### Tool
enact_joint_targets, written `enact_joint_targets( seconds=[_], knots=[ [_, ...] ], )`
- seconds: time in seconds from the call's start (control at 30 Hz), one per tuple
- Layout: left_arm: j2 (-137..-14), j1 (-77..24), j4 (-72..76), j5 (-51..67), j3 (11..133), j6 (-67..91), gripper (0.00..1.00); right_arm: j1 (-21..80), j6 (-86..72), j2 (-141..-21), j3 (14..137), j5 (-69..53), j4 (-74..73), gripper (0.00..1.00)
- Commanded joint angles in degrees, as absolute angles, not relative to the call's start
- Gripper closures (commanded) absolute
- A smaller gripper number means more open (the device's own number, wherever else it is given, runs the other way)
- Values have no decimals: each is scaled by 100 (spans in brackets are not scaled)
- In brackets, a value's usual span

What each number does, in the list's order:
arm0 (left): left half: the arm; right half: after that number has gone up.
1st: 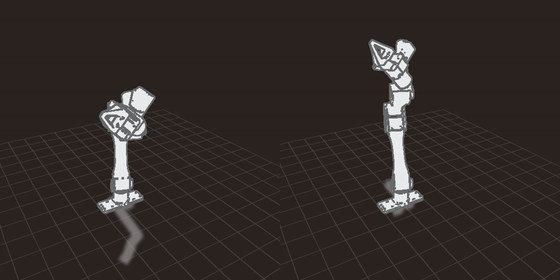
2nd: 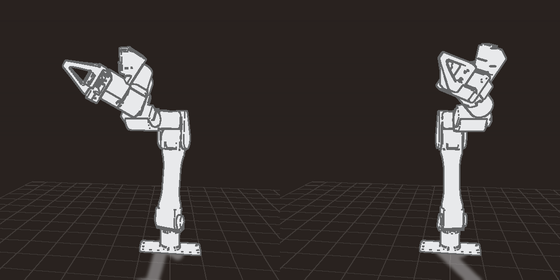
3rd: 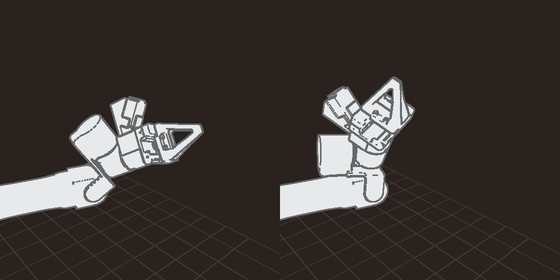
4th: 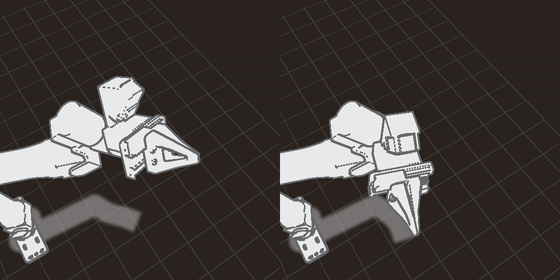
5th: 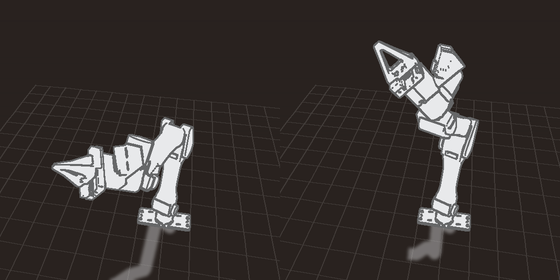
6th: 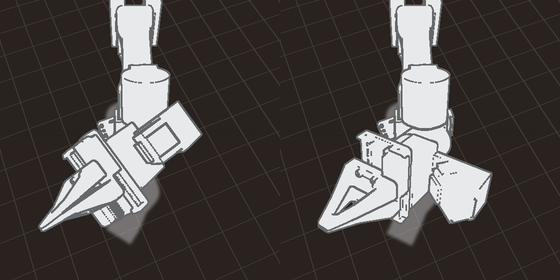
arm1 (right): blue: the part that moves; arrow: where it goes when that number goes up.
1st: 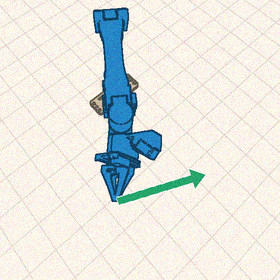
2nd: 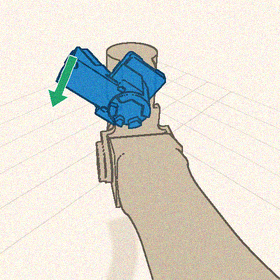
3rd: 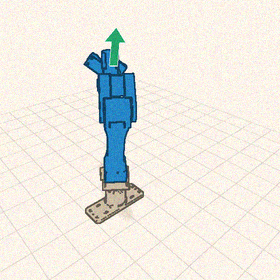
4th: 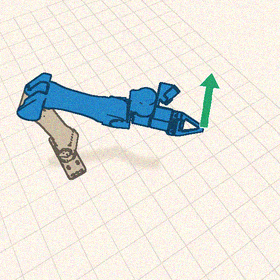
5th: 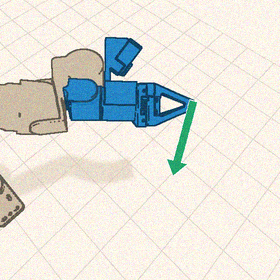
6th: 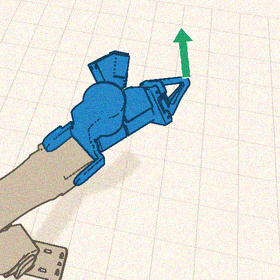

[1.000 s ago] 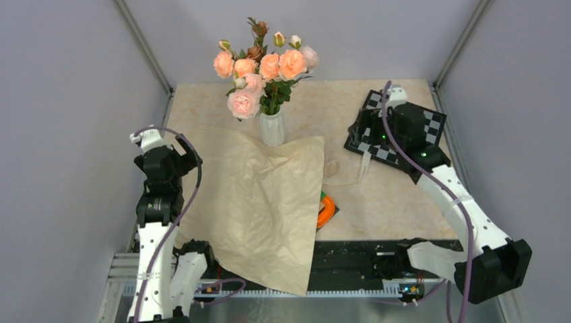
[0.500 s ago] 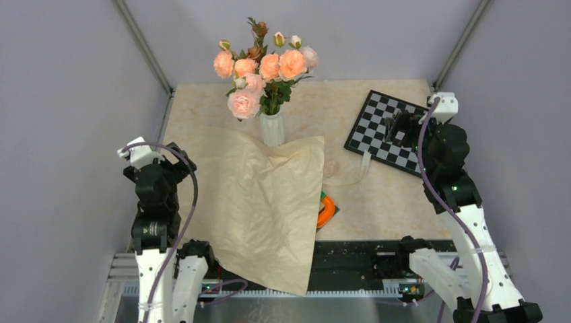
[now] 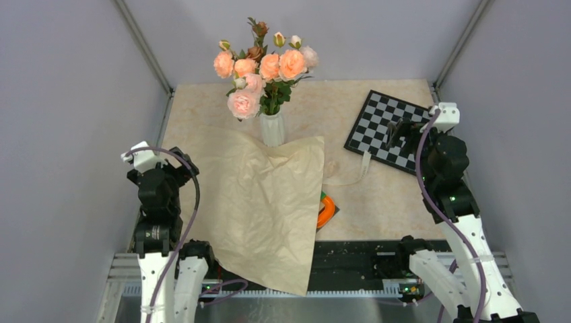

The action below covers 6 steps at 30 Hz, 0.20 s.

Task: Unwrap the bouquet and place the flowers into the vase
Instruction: Reset both arms

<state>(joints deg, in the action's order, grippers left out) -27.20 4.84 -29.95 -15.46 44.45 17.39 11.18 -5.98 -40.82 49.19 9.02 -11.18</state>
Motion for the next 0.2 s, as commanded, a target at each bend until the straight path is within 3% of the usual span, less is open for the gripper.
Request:
enact_joint_targets(
  seconds=[0.0,0.17],
  knots=[
    [-2641,495,-2745,-1545,4463,1695,1,1108,-542,-4033,4989,967,-807,13],
    [-2626,495,-2736,-1498,4444,1691,1,1109,-554,-4035,5000,935,-814,13]
  ],
)
